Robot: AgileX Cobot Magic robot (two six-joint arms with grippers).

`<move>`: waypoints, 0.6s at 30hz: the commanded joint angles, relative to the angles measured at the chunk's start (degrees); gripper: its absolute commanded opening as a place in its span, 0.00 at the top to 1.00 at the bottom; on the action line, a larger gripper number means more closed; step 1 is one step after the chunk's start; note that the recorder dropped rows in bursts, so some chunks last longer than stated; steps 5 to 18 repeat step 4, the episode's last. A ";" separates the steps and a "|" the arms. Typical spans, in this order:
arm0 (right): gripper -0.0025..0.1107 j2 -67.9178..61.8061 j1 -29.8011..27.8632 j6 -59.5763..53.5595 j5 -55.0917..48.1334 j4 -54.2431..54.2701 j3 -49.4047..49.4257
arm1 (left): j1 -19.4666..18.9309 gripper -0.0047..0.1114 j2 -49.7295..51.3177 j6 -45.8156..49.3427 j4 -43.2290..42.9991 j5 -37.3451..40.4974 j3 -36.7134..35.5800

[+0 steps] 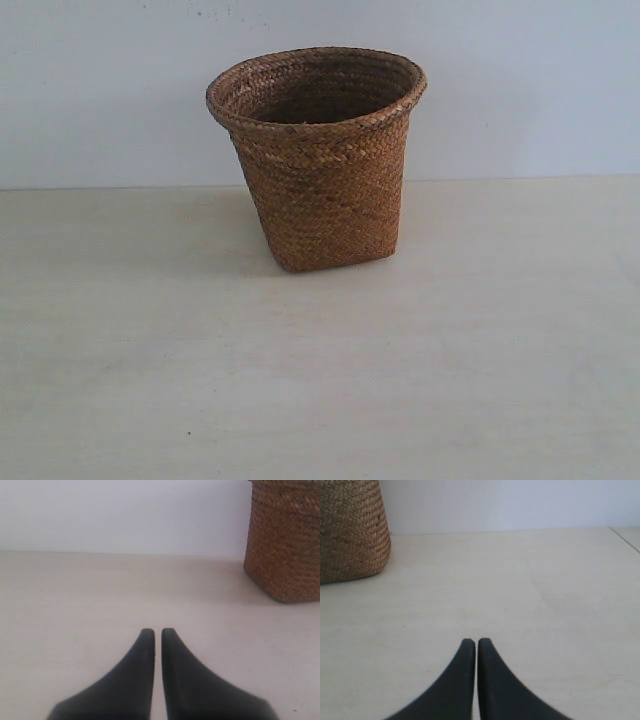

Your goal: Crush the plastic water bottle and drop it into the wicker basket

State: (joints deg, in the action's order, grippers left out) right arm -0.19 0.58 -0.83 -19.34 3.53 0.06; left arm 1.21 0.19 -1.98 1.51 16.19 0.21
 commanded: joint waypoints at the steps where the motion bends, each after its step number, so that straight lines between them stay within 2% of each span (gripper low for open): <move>1: 0.98 0.19 -0.32 -0.14 0.09 -0.42 -0.06 | -0.23 0.92 -0.19 0.25 0.59 -0.30 -0.21; 18: 0.98 0.19 -0.32 -0.14 0.09 -0.42 -0.06 | -0.23 0.92 -0.19 0.25 0.59 -0.30 -0.21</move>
